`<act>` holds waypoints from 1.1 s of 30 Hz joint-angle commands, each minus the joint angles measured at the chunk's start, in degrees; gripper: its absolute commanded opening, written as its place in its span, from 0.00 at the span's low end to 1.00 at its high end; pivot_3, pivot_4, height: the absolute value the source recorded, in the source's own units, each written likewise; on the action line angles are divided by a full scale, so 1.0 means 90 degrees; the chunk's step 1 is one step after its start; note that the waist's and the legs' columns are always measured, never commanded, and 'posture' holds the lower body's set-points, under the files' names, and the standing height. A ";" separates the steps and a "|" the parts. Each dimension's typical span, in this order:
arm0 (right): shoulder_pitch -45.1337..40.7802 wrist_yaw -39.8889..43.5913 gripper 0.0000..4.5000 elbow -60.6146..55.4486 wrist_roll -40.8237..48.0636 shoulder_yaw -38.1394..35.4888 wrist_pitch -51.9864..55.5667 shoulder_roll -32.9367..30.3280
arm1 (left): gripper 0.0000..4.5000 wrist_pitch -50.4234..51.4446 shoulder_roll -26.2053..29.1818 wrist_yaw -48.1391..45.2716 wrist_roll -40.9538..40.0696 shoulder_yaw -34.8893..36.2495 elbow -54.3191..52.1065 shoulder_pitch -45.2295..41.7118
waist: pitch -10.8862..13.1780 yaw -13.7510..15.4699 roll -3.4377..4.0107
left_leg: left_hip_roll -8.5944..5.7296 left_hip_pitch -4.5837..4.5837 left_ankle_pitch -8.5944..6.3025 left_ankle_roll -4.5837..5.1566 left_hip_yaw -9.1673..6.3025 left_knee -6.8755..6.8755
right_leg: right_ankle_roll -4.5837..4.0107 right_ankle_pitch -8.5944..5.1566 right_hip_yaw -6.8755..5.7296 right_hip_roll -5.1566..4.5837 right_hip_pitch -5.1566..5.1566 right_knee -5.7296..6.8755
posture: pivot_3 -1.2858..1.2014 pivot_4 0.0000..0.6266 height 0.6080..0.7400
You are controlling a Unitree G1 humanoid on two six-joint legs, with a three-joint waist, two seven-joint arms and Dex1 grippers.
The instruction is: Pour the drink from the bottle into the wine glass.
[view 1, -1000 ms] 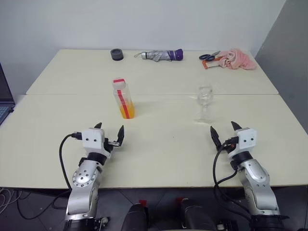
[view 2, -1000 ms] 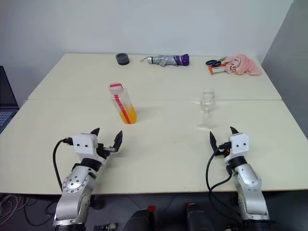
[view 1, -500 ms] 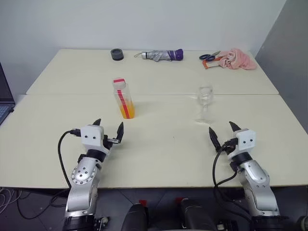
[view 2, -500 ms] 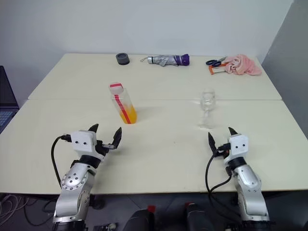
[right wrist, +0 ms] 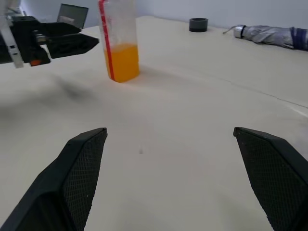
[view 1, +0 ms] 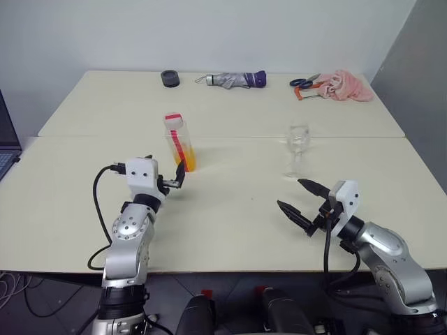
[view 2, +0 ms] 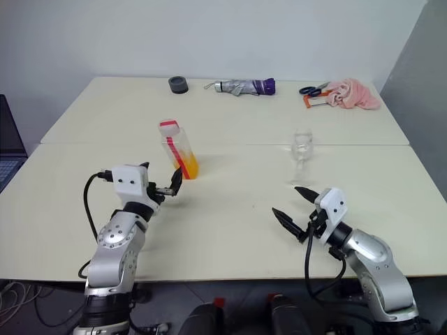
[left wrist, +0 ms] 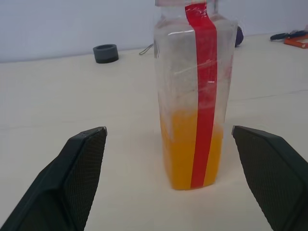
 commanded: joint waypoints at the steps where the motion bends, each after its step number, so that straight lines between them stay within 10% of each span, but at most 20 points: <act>1: -0.0096 0.0137 1.00 -0.0327 0.0042 0.0105 0.0067 -0.0075 | 0.99 0.0123 0.0029 0.0022 0.0017 -0.0060 -0.0060 -0.0211 | 0.0000 0.0000 0.0000 | 0.0000 -0.0005 0.0000 0.0000 -0.0005 0.0000 | 0.0000 0.0000 0.0000 0.0000 0.0000 -0.0004 | 0.52 0.24 1.00; 33: -0.1251 0.0344 1.00 -0.0278 0.0250 0.0433 0.0525 0.0182 | 0.99 -0.0360 -0.0542 0.0790 0.0366 -0.0342 0.1796 -0.2067 | 0.0000 0.0023 0.0000 | -0.0010 -0.0055 0.0001 -0.0001 -0.0055 0.0008 | -0.0023 0.0028 -0.0045 -0.0014 -0.0001 -0.0047 | 0.52 0.24 1.00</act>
